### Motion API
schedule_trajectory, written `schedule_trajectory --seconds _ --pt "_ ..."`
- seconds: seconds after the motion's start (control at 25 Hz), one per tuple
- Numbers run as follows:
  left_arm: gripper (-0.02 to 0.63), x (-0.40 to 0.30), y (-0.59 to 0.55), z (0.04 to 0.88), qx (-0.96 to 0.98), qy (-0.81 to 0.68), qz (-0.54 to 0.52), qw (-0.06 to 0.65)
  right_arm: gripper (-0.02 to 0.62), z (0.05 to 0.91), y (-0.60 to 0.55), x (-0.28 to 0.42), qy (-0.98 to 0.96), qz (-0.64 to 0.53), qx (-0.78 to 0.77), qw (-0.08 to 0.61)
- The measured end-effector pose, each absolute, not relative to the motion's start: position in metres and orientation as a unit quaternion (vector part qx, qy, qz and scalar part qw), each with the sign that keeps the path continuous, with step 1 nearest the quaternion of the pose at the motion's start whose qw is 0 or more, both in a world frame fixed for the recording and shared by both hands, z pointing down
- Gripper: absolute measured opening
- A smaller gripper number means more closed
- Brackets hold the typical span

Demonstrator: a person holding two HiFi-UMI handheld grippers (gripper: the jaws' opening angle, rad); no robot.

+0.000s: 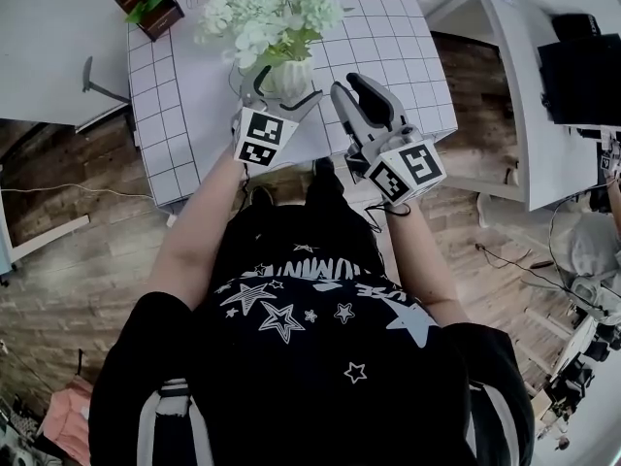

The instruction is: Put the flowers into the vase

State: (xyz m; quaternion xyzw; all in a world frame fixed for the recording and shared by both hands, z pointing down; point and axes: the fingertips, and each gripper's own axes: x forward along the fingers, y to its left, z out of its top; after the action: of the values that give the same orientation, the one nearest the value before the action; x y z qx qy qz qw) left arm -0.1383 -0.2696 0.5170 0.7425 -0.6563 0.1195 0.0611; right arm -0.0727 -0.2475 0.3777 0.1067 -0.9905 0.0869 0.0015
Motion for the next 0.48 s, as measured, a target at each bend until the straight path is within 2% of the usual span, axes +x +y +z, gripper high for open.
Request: schedule_trajectory --seconds 0.12,0.48 --pt "0.486 -0.142 -0.261 0.521 0.738 -0.662 0.108 0.075 0.129 0.381 -0.253 -0.072 -0.989 0.089 0.115 -0.002" --pt "0.464 -0.172 -0.211 0.479 0.711 -0.7 0.06 0.044 0.088 0.377 -0.257 -0.061 -0.981 0.084 0.173 -0.009"
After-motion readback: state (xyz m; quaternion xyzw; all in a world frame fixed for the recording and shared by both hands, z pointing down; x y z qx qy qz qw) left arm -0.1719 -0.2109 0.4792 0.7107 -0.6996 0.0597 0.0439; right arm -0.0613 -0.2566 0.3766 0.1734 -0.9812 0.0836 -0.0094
